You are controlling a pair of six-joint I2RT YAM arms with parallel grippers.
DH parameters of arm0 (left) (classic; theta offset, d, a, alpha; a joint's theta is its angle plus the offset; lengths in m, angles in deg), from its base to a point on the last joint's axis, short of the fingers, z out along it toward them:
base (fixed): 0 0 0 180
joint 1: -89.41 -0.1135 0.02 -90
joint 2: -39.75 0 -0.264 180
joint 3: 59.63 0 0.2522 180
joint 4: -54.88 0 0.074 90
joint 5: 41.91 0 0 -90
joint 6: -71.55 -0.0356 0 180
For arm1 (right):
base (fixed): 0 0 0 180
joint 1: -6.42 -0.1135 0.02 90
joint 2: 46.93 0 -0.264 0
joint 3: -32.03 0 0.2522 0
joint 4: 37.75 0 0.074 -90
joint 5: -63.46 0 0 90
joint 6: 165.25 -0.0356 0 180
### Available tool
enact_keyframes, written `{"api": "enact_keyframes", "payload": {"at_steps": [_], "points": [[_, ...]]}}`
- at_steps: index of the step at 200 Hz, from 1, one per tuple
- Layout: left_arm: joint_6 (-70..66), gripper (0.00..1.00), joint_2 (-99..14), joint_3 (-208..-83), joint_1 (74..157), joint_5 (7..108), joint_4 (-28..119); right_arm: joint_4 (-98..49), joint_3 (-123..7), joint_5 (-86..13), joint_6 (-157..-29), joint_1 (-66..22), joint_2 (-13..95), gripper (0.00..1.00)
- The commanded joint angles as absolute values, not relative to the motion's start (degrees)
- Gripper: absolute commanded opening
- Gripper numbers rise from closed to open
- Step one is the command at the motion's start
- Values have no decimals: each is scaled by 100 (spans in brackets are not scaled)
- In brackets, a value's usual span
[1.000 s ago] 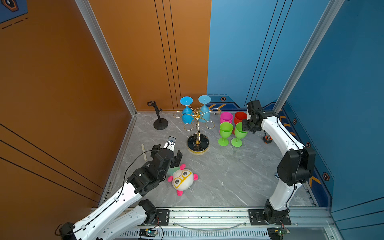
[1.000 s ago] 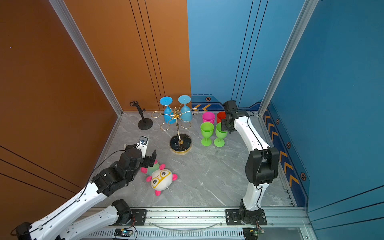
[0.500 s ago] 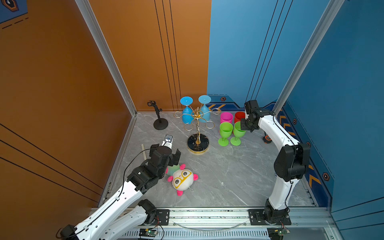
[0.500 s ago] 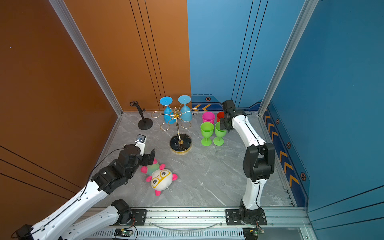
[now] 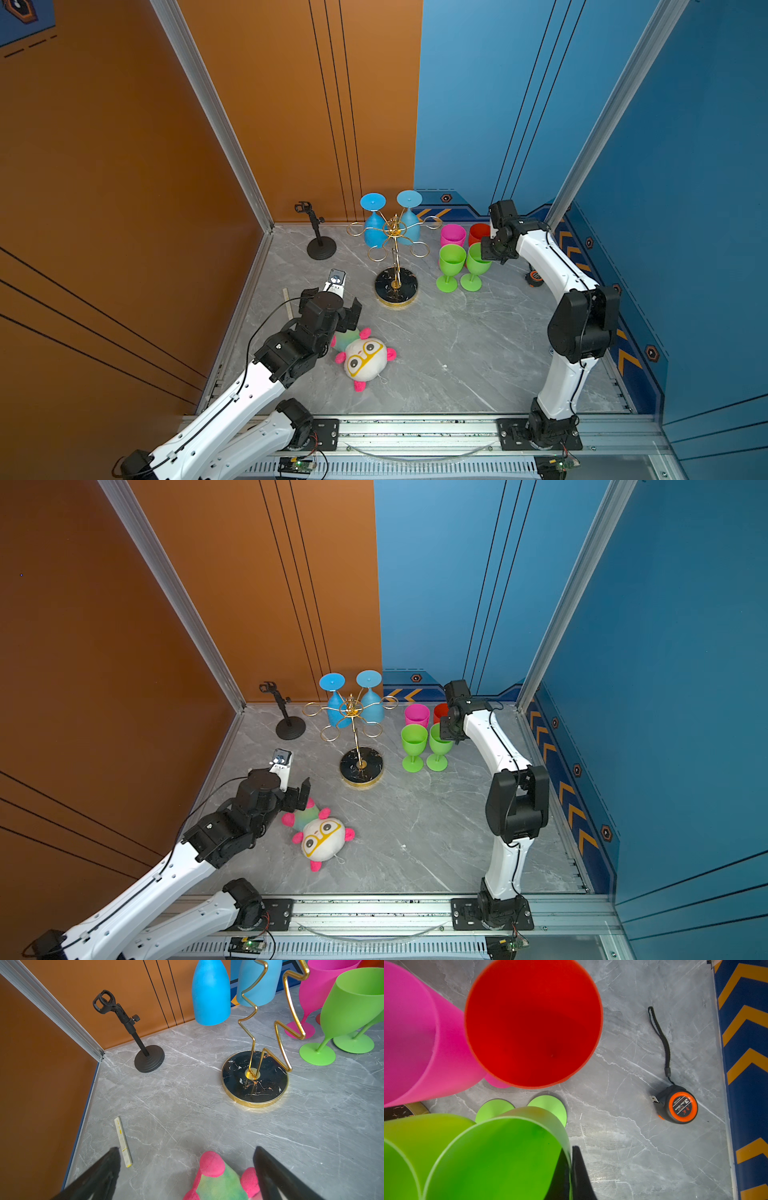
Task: Take the wine glass off the wine glass rack
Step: 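Open the right gripper and lift it off the green glass, then reach the right gripper to the foot of a blue glass on the rack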
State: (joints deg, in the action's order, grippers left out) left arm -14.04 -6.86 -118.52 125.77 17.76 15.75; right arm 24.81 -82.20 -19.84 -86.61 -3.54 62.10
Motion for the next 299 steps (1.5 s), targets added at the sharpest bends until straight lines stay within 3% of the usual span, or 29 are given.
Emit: {"api": "enact_keyframes", "payload": {"at_steps": [1,95,147,205,245,299], "points": [[-1328,100,-648,-12007,12501,1830,1489,2444,-8372,-1993,-8634,-356,6335,7],[-1319,100,-626,-12000,12474,1833,1491,2512,-8392,-1922,-8606,-366,6294,26],[-1313,99,-630,-12009,12440,1891,1490,2751,-8631,-1212,-8455,-500,5903,55],[-1256,99,-534,-11976,12326,2084,1545,2675,-8926,-2971,-8604,-492,5395,75],[-1241,99,-477,-11958,12256,2181,1546,2141,-9142,-4542,-9074,-412,5412,70],[-1242,99,-393,-11926,12199,2220,1553,1955,-9441,-5054,-9436,-400,5603,69]]}}
